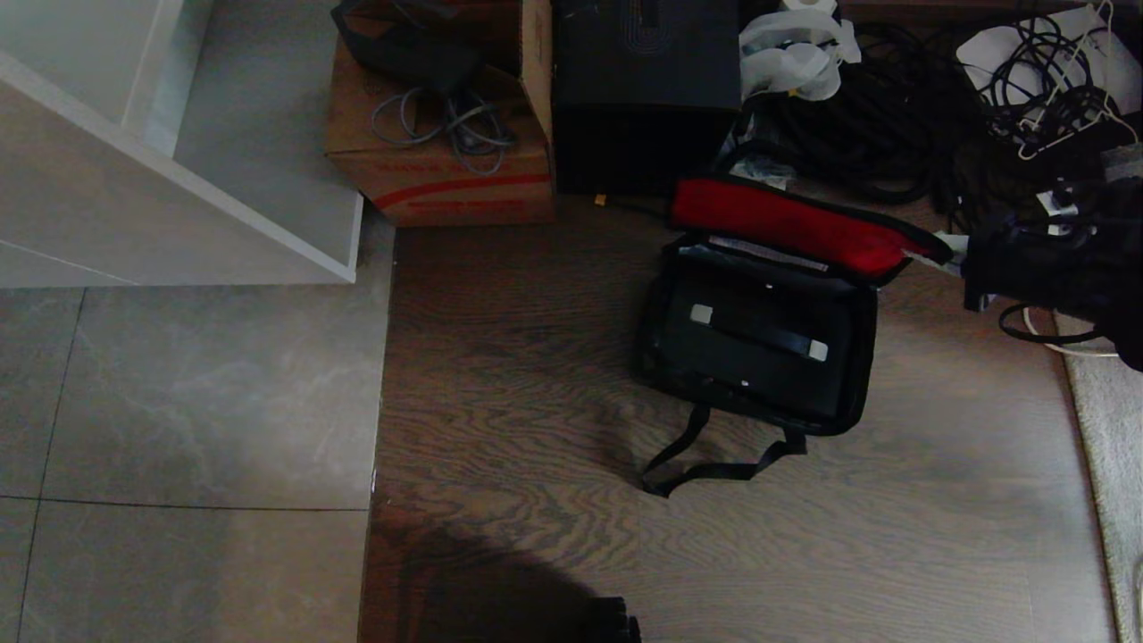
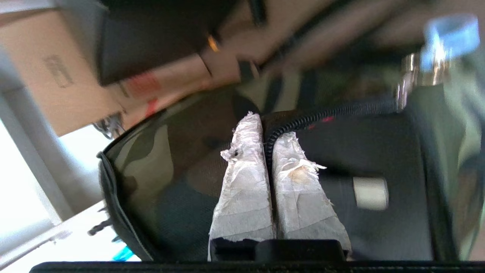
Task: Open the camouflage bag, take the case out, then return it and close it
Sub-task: Open the top of the storage box
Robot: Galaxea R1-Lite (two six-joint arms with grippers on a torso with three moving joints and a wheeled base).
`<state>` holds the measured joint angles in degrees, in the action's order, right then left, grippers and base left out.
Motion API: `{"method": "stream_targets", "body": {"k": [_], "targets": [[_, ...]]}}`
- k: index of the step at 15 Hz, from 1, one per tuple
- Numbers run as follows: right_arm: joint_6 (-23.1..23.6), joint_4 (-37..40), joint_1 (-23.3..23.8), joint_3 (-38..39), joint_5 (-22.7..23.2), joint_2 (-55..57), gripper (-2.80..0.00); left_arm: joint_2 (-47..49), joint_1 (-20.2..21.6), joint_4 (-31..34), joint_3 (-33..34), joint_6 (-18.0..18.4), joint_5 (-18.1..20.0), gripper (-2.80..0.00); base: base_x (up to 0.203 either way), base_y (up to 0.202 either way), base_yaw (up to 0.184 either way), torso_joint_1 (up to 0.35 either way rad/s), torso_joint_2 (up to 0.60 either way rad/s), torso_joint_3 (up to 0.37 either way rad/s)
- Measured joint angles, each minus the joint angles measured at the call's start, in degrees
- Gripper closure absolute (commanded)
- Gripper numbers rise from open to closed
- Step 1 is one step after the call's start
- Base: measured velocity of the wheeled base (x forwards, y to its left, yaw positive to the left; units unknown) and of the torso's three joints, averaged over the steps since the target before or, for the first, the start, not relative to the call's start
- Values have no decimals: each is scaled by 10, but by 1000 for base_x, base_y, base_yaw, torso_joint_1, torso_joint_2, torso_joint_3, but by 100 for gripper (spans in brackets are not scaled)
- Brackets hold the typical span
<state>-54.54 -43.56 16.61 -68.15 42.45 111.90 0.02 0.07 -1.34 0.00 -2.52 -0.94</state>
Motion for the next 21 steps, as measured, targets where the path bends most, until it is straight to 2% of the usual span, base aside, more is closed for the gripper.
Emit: {"method": "stream_targets", "body": {"k": [3,8,10,11,14,18,21], "targets": [[28,-50,8,-18,-1,27,0,0,0,0,0,0,0,0,0,0,0,0,0,0],[153,-55,16,-70,-38,90,0,0,0,0,0,0,0,0,0,0,0,0,0,0],[175,-55,16,-89,-41,111,0,0,0,0,0,0,0,0,0,0,0,0,0,0],[177,-55,16,-100,-45,120,-280,0,0,0,0,0,0,0,0,0,0,0,0,0],[181,-64,16,-125,-49,139,-280,0,0,0,0,0,0,0,0,0,0,0,0,0],[182,-107,13,-162,-84,164,-280,0,0,0,0,0,0,0,0,0,0,0,0,0],[183,-150,12,-194,-91,179,-280,0,0,0,0,0,0,0,0,0,0,0,0,0]]}}
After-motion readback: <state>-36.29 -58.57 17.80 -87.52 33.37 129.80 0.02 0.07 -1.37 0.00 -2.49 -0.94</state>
